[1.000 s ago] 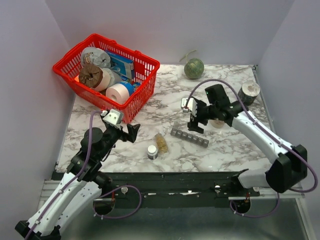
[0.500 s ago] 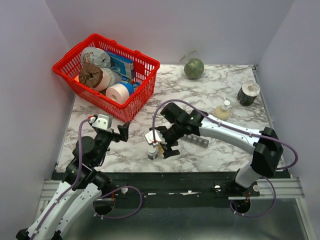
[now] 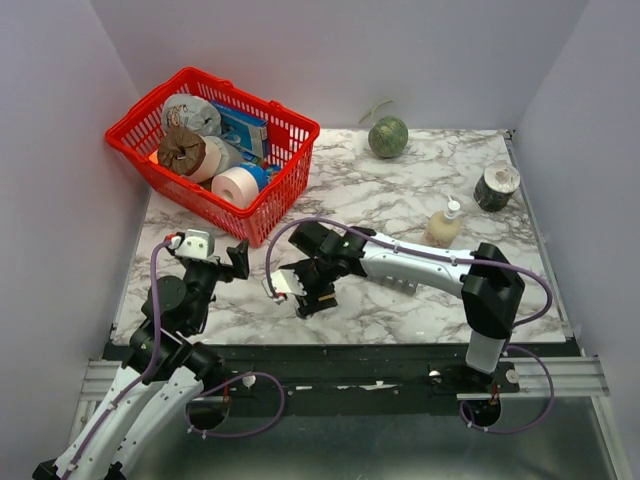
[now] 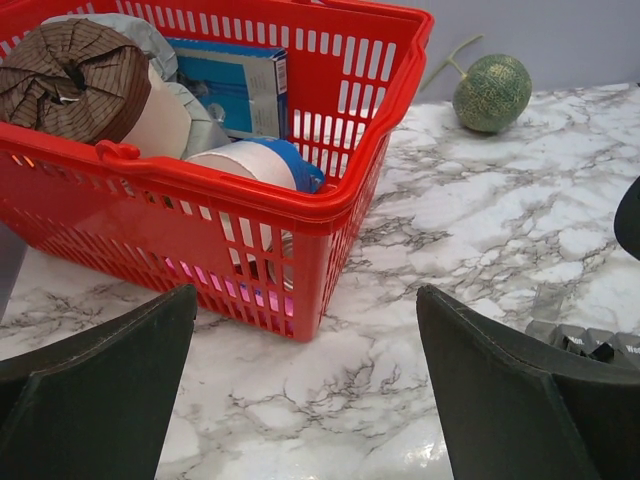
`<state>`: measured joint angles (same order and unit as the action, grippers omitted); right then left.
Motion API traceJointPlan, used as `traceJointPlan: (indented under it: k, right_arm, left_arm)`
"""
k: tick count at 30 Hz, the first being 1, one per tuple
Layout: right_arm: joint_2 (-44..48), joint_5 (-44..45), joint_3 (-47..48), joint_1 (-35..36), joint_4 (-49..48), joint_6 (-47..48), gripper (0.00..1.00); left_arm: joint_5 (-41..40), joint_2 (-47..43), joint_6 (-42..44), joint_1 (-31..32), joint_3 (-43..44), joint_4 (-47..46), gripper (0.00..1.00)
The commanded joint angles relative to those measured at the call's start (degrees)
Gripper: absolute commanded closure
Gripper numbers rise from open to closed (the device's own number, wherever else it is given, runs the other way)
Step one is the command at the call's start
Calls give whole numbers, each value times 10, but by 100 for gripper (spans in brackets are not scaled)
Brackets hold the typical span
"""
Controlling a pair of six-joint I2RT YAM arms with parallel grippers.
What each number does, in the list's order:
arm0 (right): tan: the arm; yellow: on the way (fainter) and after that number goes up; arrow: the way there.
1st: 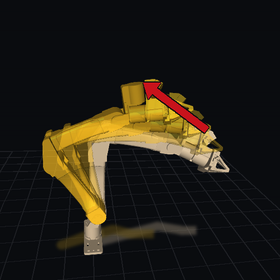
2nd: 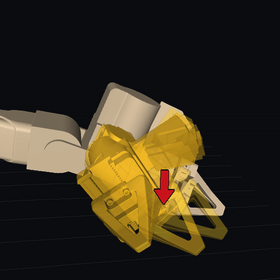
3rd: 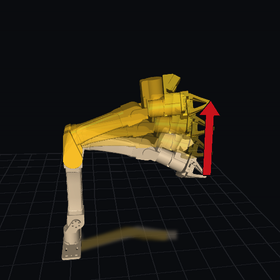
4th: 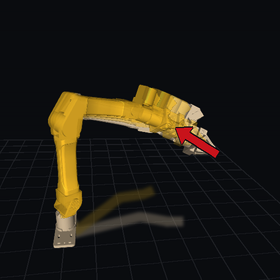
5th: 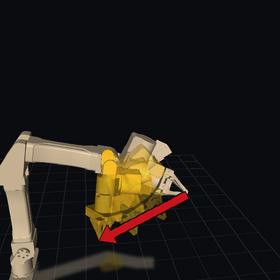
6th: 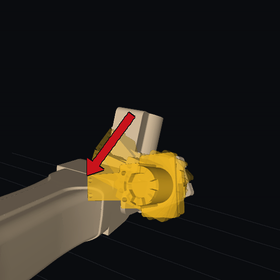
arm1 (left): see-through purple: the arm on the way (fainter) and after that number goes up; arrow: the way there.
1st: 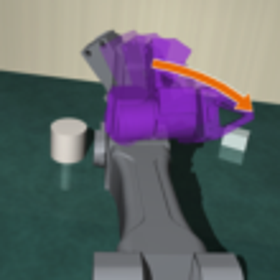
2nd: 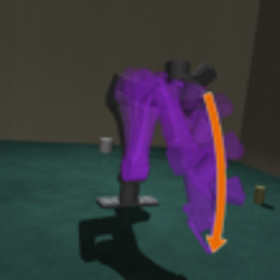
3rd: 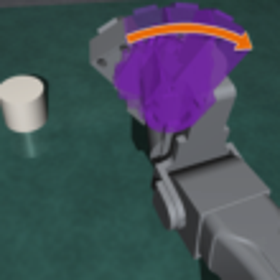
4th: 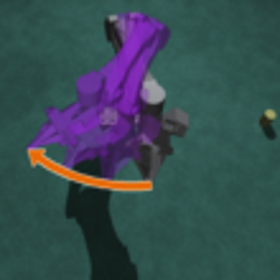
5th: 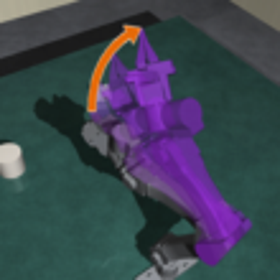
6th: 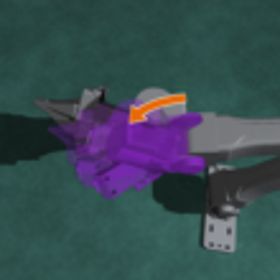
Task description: Sort the pills into containers
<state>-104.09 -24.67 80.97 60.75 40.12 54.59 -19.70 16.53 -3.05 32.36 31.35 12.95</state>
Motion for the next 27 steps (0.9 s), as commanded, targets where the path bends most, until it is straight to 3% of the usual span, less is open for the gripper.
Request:
traceJointPlan:
  k: [1,14,17,18,20,27]
  right_arm:
    - [-15,21,24,17,12,-5,24]
    - [-38,46,37,24,29,-12,44]
    - [-35,49,34,24,33,-12,59]
    - [-31,45,35,24,37,-13,71]
    - [-23,38,39,24,44,-19,78]
    - [85,-50,29,-23,93,-64,89]
  left_arm:
    - [-24,-5,1,-2,-1,5,1]
    - [-29,-19,-2,-3,-1,6,1]
    - [-24,-18,-4,-2,-1,6,1]
    - [-21,-18,-3,-2,-1,6,1]
    - [-10,-19,-4,-2,-2,4,1]
    - [190,-25,2,-3,-21,-42,1]
